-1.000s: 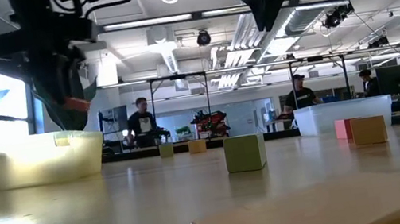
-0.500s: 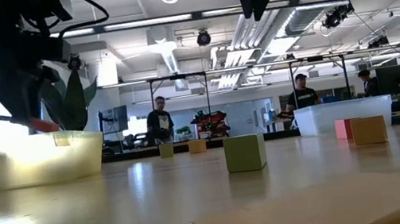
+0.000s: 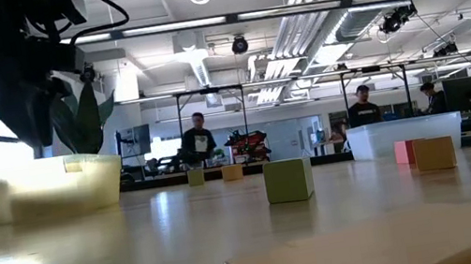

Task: Sort & place blocks by color
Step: Put the green block into the white bin

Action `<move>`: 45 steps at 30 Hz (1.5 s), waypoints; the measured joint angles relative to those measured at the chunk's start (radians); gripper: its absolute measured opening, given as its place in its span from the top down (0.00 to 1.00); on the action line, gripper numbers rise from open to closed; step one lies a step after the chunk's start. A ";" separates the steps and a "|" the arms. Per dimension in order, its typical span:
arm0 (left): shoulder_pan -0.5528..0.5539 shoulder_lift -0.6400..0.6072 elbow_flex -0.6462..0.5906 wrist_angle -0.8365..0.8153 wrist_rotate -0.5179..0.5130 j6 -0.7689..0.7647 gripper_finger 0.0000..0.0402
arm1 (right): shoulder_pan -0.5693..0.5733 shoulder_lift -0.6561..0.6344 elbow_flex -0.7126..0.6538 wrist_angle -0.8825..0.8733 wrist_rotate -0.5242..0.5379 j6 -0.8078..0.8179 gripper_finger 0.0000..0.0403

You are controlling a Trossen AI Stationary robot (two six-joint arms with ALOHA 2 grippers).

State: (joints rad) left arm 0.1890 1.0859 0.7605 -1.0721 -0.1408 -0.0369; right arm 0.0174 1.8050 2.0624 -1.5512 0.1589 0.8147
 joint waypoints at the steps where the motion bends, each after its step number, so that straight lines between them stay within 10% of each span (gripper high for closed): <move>1: 0.000 0.000 0.000 0.000 -0.001 0.008 0.56 | 0.017 0.000 0.000 0.006 0.003 0.035 0.68; 14: 0.000 0.000 0.000 0.032 -0.001 0.032 0.51 | 0.229 0.055 0.000 0.039 0.204 0.509 0.57; 45: 0.000 0.000 0.000 0.091 0.009 0.013 0.51 | 0.325 0.442 0.000 0.228 0.042 1.068 0.52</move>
State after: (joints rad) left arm 0.1886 1.0859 0.7609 -0.9810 -0.1318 -0.0234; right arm 0.3423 2.2470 2.0624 -1.3237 0.2009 1.8829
